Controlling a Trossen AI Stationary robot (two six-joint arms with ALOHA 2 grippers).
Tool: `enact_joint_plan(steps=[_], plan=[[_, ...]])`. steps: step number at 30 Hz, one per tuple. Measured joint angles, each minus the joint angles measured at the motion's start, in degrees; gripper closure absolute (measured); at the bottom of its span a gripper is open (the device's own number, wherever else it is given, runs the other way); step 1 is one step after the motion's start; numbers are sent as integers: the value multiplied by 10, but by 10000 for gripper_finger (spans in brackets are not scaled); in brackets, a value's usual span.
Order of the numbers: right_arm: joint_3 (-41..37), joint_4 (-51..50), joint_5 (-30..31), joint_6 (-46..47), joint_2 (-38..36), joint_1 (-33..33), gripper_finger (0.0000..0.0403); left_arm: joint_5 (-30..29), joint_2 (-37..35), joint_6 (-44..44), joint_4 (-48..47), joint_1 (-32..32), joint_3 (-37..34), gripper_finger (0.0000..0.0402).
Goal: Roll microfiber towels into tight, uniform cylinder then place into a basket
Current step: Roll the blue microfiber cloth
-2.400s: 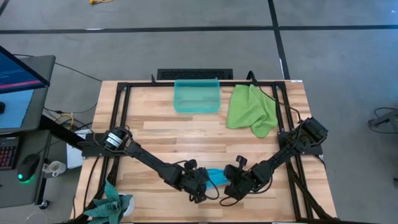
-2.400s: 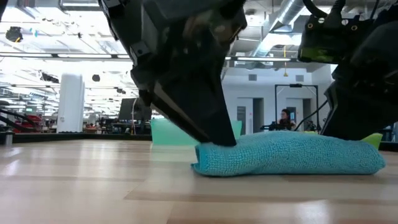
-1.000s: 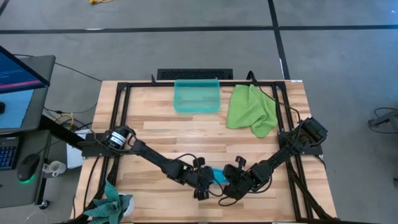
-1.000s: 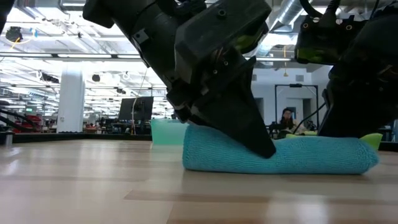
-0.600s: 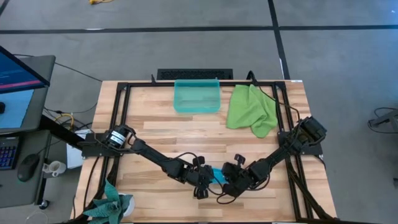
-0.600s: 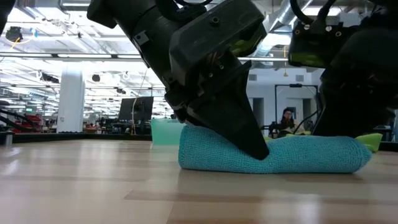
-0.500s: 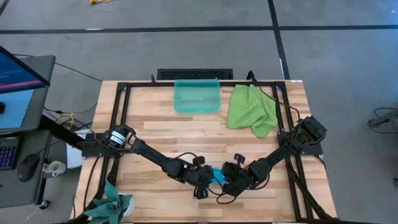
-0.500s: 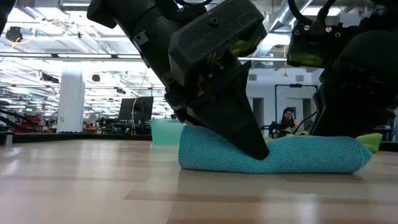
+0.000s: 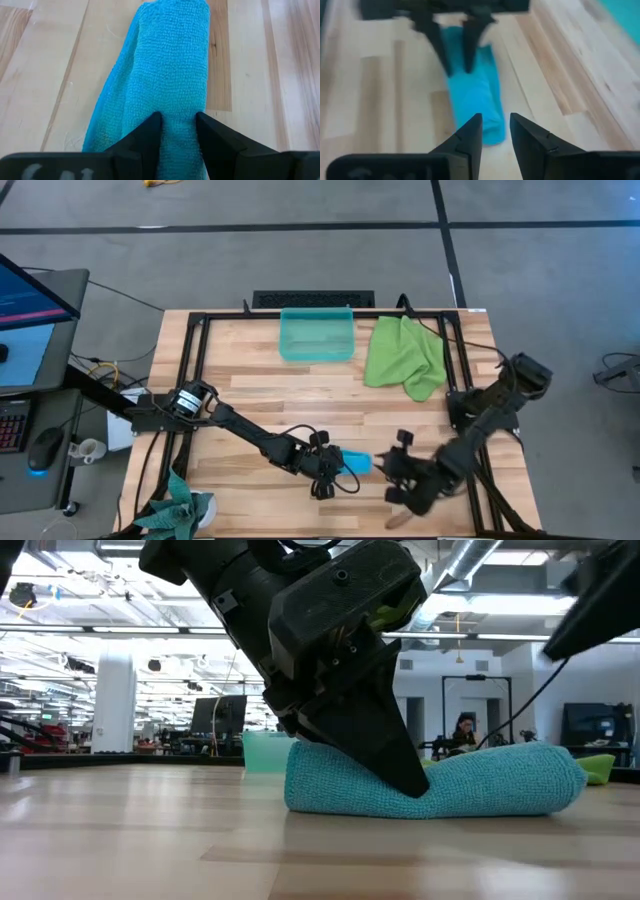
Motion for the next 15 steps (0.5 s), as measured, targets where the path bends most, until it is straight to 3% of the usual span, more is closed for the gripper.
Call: enact_joint_plan(steps=[6,10,15], plan=[[0,58,63,-60,53,50,278,0,0,-1,6,0,-1,281],[1,117,58,-176,87,36,264,0,0,-2,7,0,-1,281],[1,179,25,-238,108,4,223,0,0,-3,7,0,-1,281]])
